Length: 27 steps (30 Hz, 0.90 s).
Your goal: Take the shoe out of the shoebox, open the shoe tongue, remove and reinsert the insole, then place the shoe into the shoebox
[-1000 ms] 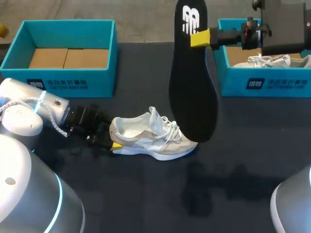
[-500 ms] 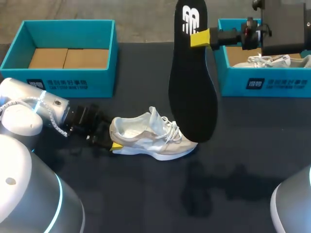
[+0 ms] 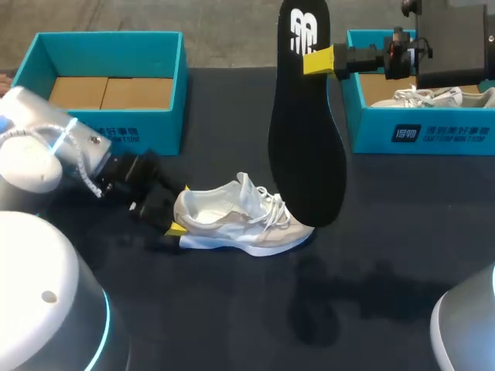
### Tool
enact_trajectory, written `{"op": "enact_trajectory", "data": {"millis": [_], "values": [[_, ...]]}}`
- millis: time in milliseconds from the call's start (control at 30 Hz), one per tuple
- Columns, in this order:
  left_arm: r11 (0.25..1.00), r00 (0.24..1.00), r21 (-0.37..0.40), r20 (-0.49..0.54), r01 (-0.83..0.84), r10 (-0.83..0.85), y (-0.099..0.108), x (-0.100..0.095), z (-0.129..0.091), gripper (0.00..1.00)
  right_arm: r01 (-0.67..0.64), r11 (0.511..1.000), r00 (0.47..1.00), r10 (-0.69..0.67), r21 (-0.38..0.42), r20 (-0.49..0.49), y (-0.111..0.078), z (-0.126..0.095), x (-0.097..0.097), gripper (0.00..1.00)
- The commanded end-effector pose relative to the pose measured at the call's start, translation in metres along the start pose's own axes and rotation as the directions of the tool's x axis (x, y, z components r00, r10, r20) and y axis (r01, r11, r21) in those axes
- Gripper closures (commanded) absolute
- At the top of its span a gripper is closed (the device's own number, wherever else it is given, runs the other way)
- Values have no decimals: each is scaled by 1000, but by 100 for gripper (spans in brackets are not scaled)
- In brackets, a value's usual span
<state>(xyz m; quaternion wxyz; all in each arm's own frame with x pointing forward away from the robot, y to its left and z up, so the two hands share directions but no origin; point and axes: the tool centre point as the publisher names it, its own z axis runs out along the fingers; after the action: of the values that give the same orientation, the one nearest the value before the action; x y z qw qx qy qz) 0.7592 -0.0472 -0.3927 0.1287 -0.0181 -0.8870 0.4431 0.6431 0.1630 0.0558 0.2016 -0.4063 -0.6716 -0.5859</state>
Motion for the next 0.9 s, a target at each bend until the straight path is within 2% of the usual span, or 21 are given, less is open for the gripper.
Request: {"op": "enact_trajectory", "data": {"millis": [33,133,367,600,733,900], "values": [[992,999,-124,-41,30,-35,-8,-1,-14,0,-2,1000,1000,2,0,2,1,3,0,100],[981,998,-186,-21,60,-65,-6,0,-21,0,-2,1000,1000,2,0,2,1,3,0,100],[973,997,-219,9,71,-71,-5,4,-42,0,-2,1000,1000,2,0,2,1,3,0,100],[930,992,-358,-56,88,-116,-8,8,-57,0,-2,1000,1000,2,0,2,1,3,0,100],[901,990,-421,-39,106,-134,-10,9,-68,0,-2,1000,1000,2,0,2,1,3,0,100],[863,994,-498,-15,85,-107,-22,12,-75,0,-2,1000,1000,2,0,2,1,3,0,100]]}}
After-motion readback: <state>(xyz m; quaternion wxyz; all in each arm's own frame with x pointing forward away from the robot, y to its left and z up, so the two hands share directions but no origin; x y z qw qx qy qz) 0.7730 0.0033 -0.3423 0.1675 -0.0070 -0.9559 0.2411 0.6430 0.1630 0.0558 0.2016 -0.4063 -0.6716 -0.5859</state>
